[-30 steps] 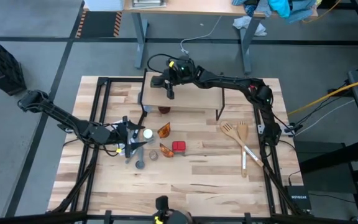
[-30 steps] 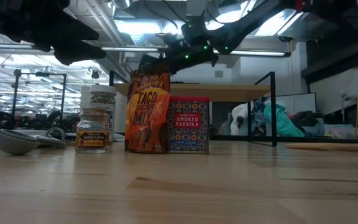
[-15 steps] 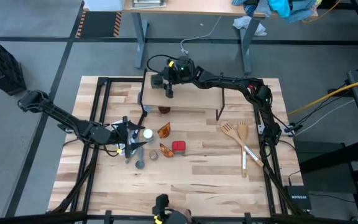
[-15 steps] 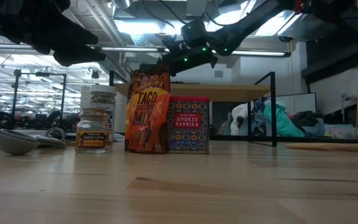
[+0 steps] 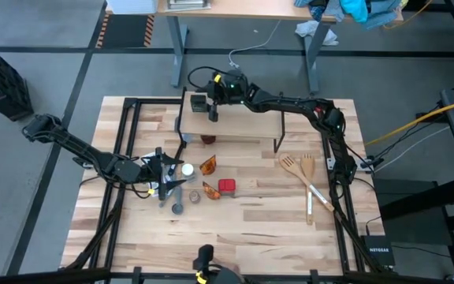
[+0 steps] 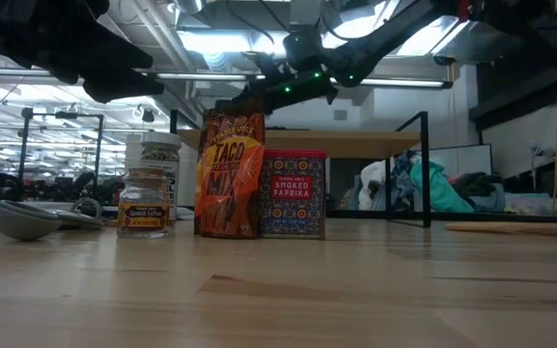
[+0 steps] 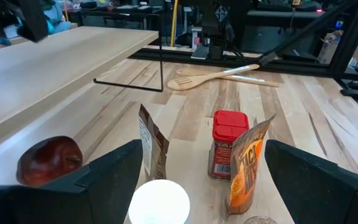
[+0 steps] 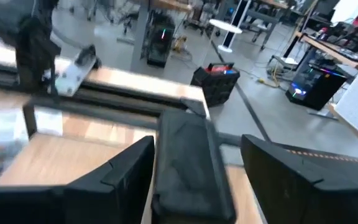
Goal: Shelf spices
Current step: Put the green seasoning can on the shelf, then put the red seasoning can on the shelf
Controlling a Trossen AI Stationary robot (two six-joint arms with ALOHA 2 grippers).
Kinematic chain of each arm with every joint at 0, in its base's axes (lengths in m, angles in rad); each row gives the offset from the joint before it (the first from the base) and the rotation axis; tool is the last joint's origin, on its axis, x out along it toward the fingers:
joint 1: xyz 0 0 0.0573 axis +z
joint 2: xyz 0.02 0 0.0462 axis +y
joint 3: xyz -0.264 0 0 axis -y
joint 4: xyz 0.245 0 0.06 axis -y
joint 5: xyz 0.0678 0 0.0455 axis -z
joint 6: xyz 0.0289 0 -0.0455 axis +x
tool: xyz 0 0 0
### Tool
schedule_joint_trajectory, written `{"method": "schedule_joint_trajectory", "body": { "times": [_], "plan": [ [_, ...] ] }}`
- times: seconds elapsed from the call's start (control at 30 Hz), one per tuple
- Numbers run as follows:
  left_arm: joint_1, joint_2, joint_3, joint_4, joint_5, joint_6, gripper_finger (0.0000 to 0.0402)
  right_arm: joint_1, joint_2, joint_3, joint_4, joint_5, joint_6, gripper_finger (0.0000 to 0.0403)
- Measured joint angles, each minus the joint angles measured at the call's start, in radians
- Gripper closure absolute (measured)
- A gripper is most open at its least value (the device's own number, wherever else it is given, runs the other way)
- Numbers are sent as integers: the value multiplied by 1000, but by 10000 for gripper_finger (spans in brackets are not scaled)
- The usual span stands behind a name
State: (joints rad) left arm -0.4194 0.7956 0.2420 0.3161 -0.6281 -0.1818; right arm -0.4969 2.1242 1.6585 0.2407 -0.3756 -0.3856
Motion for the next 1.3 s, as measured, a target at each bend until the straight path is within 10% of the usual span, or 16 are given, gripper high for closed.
{"method": "schedule_joint_trajectory", "body": {
  "times": [0.37,0.9,1.3],
  "plan": [
    [0,0,0,1,0,-2,70,0,-2,216,-297,-53,41,155],
    [0,0,0,0,0,59,70,135,-12,650,-1567,-148,-64,155],
    [0,0,0,-54,0,103,70,494,-14,578,-1737,187,187,155]
  ]
}}
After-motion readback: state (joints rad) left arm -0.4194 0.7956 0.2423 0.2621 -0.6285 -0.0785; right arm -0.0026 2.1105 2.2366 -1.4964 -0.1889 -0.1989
